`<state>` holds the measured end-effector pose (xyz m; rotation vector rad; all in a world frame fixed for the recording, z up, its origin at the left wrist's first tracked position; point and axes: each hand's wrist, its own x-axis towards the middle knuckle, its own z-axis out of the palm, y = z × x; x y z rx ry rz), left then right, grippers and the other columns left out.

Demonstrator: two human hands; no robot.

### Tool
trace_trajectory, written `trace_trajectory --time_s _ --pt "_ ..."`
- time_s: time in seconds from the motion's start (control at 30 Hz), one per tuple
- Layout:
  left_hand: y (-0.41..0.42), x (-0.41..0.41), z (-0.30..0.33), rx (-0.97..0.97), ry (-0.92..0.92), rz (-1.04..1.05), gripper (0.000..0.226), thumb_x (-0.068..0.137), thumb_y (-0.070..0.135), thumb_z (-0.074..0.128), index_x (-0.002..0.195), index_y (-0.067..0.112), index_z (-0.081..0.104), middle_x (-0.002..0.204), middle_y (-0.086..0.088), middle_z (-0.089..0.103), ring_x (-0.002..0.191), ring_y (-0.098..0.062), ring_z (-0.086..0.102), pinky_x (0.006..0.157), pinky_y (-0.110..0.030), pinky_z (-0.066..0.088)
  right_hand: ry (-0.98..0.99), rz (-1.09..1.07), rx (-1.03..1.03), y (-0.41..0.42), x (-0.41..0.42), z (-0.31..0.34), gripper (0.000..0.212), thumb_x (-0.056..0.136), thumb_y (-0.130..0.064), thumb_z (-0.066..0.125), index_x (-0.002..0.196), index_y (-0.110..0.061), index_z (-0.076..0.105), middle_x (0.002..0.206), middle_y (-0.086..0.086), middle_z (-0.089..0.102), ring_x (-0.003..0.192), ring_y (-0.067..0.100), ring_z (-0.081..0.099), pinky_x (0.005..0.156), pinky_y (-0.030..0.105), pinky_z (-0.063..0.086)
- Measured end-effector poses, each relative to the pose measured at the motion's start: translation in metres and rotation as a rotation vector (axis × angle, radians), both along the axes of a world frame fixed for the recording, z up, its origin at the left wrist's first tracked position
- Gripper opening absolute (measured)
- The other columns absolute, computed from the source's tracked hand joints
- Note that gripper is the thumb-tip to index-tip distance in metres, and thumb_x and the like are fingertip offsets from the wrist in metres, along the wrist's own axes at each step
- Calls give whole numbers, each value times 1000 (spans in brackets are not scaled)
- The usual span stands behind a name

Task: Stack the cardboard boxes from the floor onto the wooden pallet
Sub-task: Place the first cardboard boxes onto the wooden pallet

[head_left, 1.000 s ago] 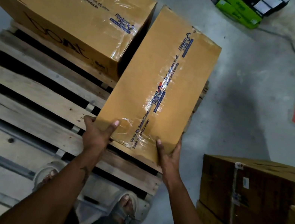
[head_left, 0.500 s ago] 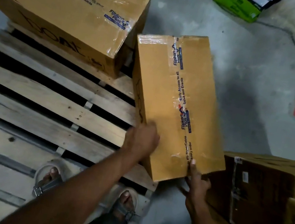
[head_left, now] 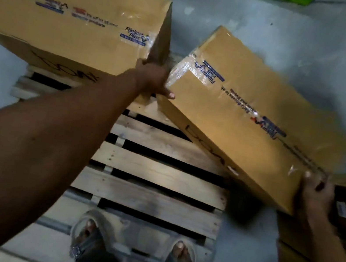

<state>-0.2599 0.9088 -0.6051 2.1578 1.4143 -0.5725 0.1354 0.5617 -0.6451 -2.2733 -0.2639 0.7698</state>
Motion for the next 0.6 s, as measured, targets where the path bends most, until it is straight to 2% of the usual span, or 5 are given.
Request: trace_trajectory --time_s 0.1,0.17,0.37,0.47,0.6 --pt "-22 2 -11 144 -29 54 75 84 67 72 134 13 55 131 -12 65 125 -33 59 111 -53 29 139 -91 -55 4 36 -1 144 34 -98 77 158 -32 45 154 5 55 138 28 54 115 54 44" --pt "-35 4 -16 166 -57 129 75 85 62 74 140 16 51 137 -10 63 129 -33 58 112 -59 27 194 -39 -197 -12 43 1 162 21 -107 63 159 -25 44 152 9 54 137 35 52 113 59 43" --pt "-49 8 -12 129 -81 323 66 90 41 80 138 5 50 133 -23 61 124 -39 59 98 -45 49 366 20 -30 6 -12 22 148 25 -82 93 153 -27 45 136 6 58 106 30 65 99 61 52" --pt "-51 4 -5 227 33 245 65 94 45 74 137 1 53 135 -23 56 126 -34 53 99 -43 48 396 -56 39 36 -8 18 85 90 -48 77 159 -19 39 151 16 53 96 27 66 100 57 55" --pt "-54 -14 -2 490 117 131 79 94 52 70 149 2 46 157 -22 36 148 -34 33 118 -51 33 284 -17 60 83 10 1 59 104 -29 67 156 -11 44 147 18 54 108 36 66 68 36 66"
